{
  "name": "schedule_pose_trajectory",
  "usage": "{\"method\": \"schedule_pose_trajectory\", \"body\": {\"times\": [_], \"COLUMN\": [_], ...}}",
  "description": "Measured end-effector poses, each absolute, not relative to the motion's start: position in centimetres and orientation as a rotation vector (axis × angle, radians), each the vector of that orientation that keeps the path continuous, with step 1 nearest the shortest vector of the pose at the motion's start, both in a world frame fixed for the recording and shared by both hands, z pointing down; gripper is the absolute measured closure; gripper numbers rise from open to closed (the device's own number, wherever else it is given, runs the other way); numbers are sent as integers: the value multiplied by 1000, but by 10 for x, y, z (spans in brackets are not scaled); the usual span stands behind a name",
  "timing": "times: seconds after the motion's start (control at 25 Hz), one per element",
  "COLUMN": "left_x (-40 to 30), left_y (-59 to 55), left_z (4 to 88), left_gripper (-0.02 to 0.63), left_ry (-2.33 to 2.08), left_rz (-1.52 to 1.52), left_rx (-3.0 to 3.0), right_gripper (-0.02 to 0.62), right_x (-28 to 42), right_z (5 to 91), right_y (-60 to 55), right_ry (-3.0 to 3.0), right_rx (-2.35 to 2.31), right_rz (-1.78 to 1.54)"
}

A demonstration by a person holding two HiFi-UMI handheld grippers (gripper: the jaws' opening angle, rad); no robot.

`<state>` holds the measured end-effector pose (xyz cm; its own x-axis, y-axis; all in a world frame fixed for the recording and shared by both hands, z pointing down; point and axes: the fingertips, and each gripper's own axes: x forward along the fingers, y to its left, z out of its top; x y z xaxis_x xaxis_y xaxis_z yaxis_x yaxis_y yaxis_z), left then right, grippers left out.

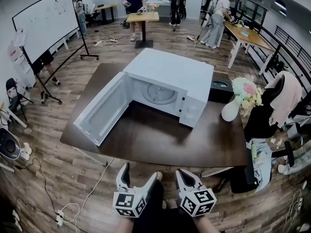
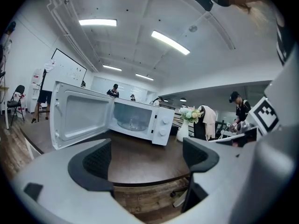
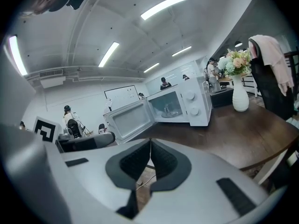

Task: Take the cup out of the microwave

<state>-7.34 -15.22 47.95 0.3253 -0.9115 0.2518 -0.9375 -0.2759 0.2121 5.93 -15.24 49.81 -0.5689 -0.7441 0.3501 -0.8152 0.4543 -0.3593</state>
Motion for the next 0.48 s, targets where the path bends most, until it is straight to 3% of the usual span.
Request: {"method": "schedule_pose_trajectory", "body": {"times": [0.48], "left_x": [-79], "left_y": [-240], "left_z": [483], "left_gripper": [149], "left_ry": [-1594], "left_rz": [128], "left_rx": [2302], "right_gripper": [600], "right_x": [52], "right_z": [499], "right_y": [-228], "right_ry": [-2525], "right_rx": [1424], "right_rz": [759]}}
